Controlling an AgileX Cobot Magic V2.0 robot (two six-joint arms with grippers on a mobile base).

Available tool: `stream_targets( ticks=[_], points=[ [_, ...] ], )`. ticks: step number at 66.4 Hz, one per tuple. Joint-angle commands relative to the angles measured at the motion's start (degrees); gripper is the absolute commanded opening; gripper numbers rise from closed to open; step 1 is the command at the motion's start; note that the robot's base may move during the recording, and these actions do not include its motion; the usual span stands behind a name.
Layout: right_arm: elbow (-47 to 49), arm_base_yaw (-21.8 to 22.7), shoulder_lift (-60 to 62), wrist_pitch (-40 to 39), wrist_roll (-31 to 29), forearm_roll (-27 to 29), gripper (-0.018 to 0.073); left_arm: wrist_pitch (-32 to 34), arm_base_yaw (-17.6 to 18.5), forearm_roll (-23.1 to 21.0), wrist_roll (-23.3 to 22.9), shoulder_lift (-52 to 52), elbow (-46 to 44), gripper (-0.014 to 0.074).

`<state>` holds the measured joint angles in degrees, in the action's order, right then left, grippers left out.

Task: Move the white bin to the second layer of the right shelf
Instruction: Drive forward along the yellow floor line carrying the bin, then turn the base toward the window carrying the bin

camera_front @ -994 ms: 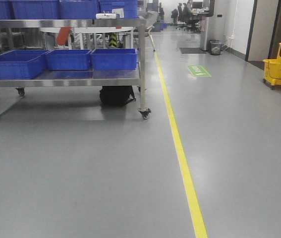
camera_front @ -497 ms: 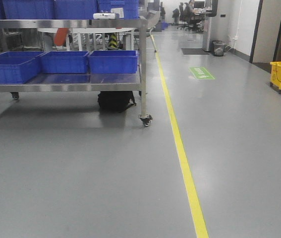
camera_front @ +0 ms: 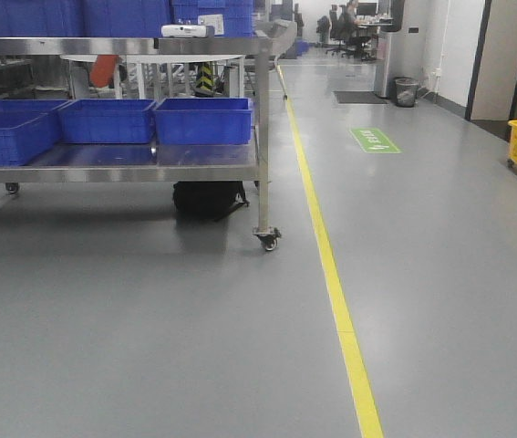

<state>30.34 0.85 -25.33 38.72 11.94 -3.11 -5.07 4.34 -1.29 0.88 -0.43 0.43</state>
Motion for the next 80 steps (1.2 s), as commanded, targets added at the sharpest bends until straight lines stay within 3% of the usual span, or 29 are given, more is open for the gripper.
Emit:
stream_targets(
  ticks=[1,80],
  points=[
    [1.82,0.24,-0.05,-5.47,0.11,-0.42,0.0109,4.52,0.23,-0.36,-0.17,-0.92,2.11,0.0085],
    [1.82,0.24,-0.05,-5.47,0.11,-0.42,0.0109,4.52,0.23,-0.36,-0.17,-0.92,2.11,0.0085]
  ],
)
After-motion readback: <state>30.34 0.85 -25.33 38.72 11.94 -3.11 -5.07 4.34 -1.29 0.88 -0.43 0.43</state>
